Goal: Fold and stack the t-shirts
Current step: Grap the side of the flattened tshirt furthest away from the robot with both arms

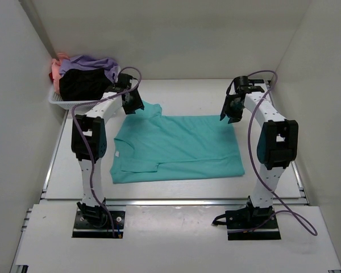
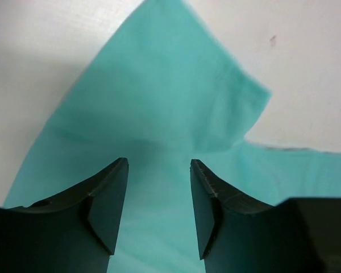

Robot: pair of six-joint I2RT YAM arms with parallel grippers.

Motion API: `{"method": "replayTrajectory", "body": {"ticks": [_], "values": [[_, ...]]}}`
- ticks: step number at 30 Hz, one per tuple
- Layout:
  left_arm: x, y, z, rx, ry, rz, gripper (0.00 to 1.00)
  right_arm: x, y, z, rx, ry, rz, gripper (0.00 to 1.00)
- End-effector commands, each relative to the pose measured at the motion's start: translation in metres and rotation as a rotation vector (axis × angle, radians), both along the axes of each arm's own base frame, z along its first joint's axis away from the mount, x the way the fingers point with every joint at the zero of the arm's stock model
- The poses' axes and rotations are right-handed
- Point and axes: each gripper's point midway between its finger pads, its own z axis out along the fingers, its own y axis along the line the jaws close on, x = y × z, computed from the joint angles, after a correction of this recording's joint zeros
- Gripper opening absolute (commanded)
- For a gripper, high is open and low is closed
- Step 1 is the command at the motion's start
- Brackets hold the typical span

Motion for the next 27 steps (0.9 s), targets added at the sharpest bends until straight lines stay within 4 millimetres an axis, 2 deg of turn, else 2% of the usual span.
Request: {"method": "replayTrajectory", "body": {"ticks": [1,4,6,7,12,13,15,17,20,21,22,24,27], "values": [[0.04,-0.007,0.038,0.045,-0.135,-0.051,0.59,0.029,-0.002,0.011,0.006,-0.063,0.005,0.4],[0.054,-0.001,0.027,0.118,-0.135,-0.026,0.61,0.042,-0.004,0.011,0.01,-0.073,0.006,0.4],[0.054,0.007,0.004,0.165,-0.089,-0.018,0.62,0.048,-0.007,0.01,0.012,-0.075,0.001,0.4],[0.058,0.01,0.01,0.173,-0.101,-0.006,0.63,0.054,-0.008,0.012,0.016,-0.088,-0.002,0.39],[0.059,0.034,-0.021,0.233,-0.041,0.027,0.63,0.062,-0.013,0.0,0.014,-0.072,-0.013,0.4],[0.06,0.04,-0.02,0.245,-0.038,0.04,0.62,0.063,-0.016,0.001,0.012,-0.075,-0.02,0.4],[0.058,0.042,-0.031,0.256,-0.019,0.038,0.63,0.062,-0.016,-0.009,0.012,-0.054,-0.016,0.41],[0.06,0.047,-0.036,0.254,-0.01,0.045,0.62,0.064,-0.014,-0.01,0.014,-0.045,-0.021,0.4],[0.056,0.044,-0.048,0.275,0.023,0.028,0.61,0.072,-0.018,-0.016,0.003,-0.047,-0.033,0.41],[0.057,0.042,-0.05,0.275,0.023,0.021,0.59,0.074,-0.022,-0.022,-0.015,-0.038,-0.037,0.4],[0.056,0.044,-0.051,0.273,0.034,0.016,0.57,0.077,-0.02,-0.019,-0.021,-0.045,-0.036,0.4],[0.06,0.042,-0.05,0.263,0.024,0.012,0.39,0.08,-0.029,-0.029,-0.058,-0.024,-0.059,0.42],[0.057,0.041,-0.053,0.266,0.035,-0.002,0.24,0.092,-0.033,-0.028,-0.076,-0.033,-0.084,0.46]]}}
